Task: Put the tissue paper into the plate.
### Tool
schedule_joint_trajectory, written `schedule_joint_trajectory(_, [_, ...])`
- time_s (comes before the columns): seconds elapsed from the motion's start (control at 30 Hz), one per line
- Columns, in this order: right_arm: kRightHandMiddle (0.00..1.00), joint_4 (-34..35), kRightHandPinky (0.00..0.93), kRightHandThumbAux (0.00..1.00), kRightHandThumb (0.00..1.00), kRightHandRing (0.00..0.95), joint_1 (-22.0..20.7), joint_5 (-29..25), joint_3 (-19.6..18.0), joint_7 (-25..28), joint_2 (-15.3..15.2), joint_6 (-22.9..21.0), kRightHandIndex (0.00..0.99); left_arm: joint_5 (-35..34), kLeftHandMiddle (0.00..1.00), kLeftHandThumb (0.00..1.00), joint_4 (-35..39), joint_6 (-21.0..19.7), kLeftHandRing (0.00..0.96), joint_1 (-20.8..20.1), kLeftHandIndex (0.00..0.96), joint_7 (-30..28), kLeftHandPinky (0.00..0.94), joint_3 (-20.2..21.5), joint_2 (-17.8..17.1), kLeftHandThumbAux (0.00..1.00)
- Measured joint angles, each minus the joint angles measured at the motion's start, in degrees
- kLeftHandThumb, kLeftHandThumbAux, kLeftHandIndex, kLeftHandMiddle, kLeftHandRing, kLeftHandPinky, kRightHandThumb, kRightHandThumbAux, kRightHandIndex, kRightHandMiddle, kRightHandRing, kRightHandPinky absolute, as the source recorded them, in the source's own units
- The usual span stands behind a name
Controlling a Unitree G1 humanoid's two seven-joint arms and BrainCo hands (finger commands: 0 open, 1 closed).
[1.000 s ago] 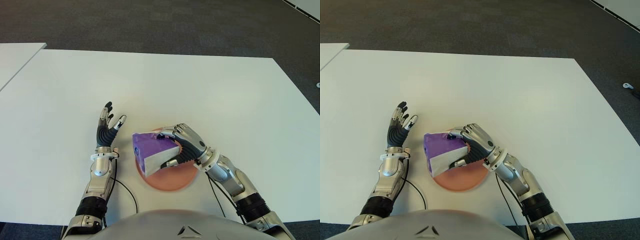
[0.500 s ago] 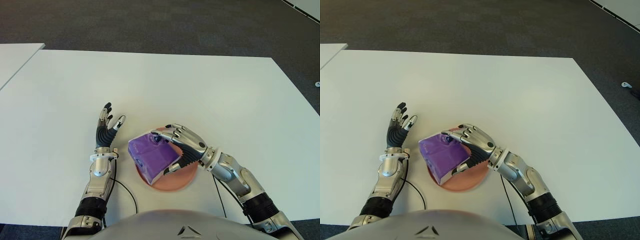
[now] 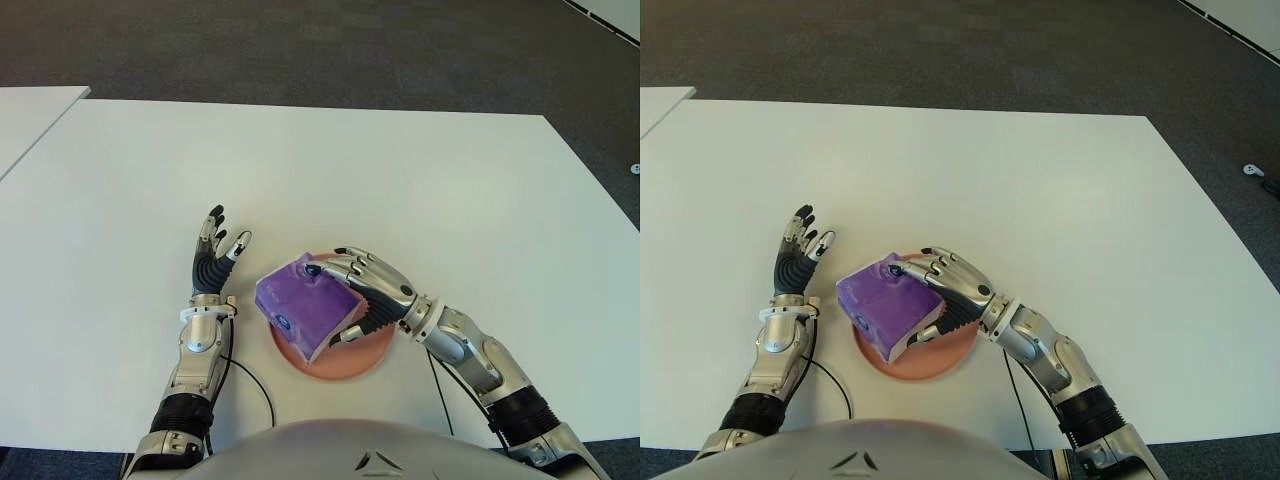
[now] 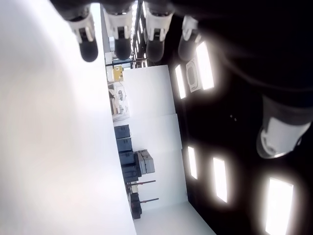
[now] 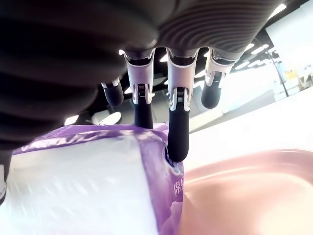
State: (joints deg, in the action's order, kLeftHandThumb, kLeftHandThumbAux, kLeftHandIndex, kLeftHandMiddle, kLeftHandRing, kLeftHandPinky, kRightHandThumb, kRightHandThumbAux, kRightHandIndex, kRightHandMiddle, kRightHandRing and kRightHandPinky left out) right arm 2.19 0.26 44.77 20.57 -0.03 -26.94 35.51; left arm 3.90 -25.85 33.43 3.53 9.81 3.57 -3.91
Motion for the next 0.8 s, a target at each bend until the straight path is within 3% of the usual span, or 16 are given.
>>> schedule_joint_trajectory(0.47, [0.000, -0.54, 0.010, 0.485, 0.144, 0.000, 0.66, -1.16, -1.19, -2.79, 0.06, -0.03, 0.000, -1.01, 0.000, 0.000, -0.44, 0.01, 0.000, -0.21, 0.000, -0.72, 0.000, 0.18, -0.06, 0.500])
schedule_joint_trajectory(0.6, [0.000, -0.66, 0.033, 0.459, 0.156, 0.000, 0.29, -6.14, -3.28, -1.30, -0.04, -0.22, 0.000, -1.03, 0.000, 0.000, -0.48, 0.10, 0.000, -0.23, 0.000, -0.72, 0.000, 0.18, -0.07, 0.501])
schedule_joint_trajectory(0.8, [0.000, -0.55, 0.011, 0.420, 0.169, 0.000, -3.40, -17.38, -9.33, 3.68, -0.57, -4.54, 0.000, -0.98, 0.000, 0.000, -0.52, 0.68, 0.000, -0.27, 0.000, -0.70, 0.000, 0.20, -0.10, 0.500])
